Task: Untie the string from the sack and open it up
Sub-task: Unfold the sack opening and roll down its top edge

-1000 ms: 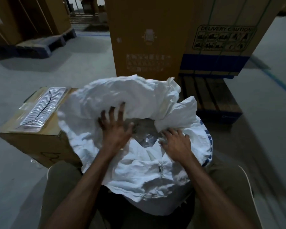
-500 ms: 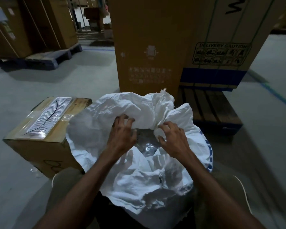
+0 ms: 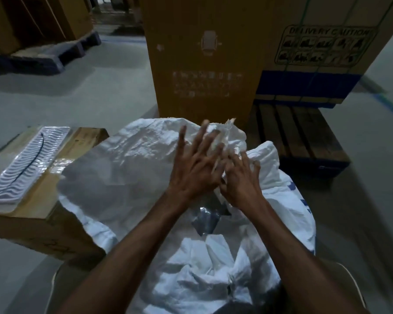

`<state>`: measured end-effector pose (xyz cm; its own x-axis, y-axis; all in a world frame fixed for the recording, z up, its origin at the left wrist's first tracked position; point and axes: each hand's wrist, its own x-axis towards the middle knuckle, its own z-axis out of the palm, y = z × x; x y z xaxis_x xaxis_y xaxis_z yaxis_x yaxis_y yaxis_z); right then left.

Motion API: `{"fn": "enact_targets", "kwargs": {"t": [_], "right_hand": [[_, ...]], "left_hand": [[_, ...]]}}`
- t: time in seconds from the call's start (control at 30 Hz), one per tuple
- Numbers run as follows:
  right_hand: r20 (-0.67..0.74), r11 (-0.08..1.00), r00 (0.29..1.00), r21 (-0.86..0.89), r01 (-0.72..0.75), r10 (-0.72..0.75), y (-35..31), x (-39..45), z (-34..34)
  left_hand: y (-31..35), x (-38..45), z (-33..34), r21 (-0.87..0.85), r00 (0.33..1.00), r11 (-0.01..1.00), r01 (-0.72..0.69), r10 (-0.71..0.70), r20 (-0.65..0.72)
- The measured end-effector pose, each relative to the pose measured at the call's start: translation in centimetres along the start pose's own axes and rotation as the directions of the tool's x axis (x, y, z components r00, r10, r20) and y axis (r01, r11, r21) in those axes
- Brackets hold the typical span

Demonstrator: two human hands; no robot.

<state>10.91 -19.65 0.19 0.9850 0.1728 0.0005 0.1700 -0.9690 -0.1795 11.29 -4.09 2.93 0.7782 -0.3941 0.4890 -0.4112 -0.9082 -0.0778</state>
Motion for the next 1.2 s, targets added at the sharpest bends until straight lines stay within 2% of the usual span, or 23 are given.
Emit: {"fn": "enact_targets", "kwargs": {"t": [0.07, 0.13, 0.2, 0.27, 0.4, 0.47, 0.57, 0.6, 0.73, 0.83, 0.9, 0.97, 1.07, 1.13, 1.2], "right_hand": [[-0.031, 0.999, 1.0, -0.038, 0.003, -0.005, -0.2, 0.6, 0.3], [-0.091, 0.998, 0.996, -0.061, 0.011, -0.017, -0.2, 1.2, 0.5], [-0.146, 0.996, 0.989, -0.087, 0.002, -0.015, -0.1, 1.6, 0.8], [-0.204, 0.993, 0.979, -0.106, -0.043, 0.021, 0.2, 2.0, 1.1], [-0.356, 0.99, 0.924, 0.042, -0.131, 0.138, 0.8, 2.4, 1.2], [-0.43, 0.983, 0.887, 0.146, -0.113, 0.166, 0.6, 2.4, 0.5], [-0.431, 0.93, 0.876, 0.365, -0.052, 0.218, 0.5, 2.1, -0.5], [-0.422, 0.906, 0.878, 0.422, -0.029, 0.225, 0.7, 2.1, -0.6], [-0.403, 0.8, 0.882, 0.597, 0.049, 0.247, 1.3, 2.2, -0.8], [-0.349, 0.671, 0.908, 0.733, 0.111, 0.231, 1.3, 1.8, -1.2], [-0.295, 0.603, 0.936, 0.788, 0.125, 0.191, 1.3, 1.7, -1.5], [-0.252, 0.672, 0.959, 0.734, 0.102, 0.13, 1.6, 1.5, -1.6], [-0.218, 0.801, 0.975, 0.591, 0.096, 0.045, 1.9, 0.5, -1.4], [-0.219, 0.808, 0.975, 0.571, 0.142, -0.017, 1.7, -0.7, -1.7], [-0.212, 0.794, 0.975, 0.581, 0.178, -0.064, 1.6, -2.3, -2.1]], "left_hand": [[-2.0, 0.4, 1.4, 0.047, 0.971, 0.974, 0.221, -0.224, 0.082], [-3.6, 0.2, 2.5, -0.007, 0.871, 0.886, 0.463, -0.454, 0.186], [-5.0, 0.0, 3.0, -0.066, 0.794, 0.807, 0.586, -0.557, 0.244], [-5.9, -0.2, 3.1, -0.095, 0.771, 0.782, 0.616, -0.574, 0.275], [-7.0, -1.2, 2.9, -0.215, 0.792, 0.794, 0.568, -0.457, 0.406], [-7.3, -1.7, 2.5, -0.318, 0.795, 0.78, 0.539, -0.347, 0.497], [-7.2, -2.3, 1.7, -0.362, 0.803, 0.785, 0.502, -0.268, 0.532], [-7.2, -2.4, 1.5, -0.411, 0.81, 0.752, 0.516, -0.272, 0.52], [-6.7, -2.4, 0.2, -0.647, 0.823, 0.514, 0.563, -0.271, 0.5], [-6.1, -2.7, -0.4, -0.73, 0.838, 0.418, 0.541, -0.196, 0.509], [-5.7, -3.1, -0.5, -0.745, 0.865, 0.45, 0.493, -0.166, 0.473], [-5.4, -3.5, -0.6, -0.74, 0.903, 0.526, 0.419, -0.153, 0.403], [-5.0, -4.5, -1.6, -0.776, 0.97, 0.583, 0.241, -0.117, 0.214], [-4.5, -5.5, -2.8, -0.794, 0.988, 0.588, 0.152, -0.108, 0.11], [-3.7, -6.6, -4.1, -0.823, 0.99, 0.554, 0.124, -0.126, 0.065]]}}
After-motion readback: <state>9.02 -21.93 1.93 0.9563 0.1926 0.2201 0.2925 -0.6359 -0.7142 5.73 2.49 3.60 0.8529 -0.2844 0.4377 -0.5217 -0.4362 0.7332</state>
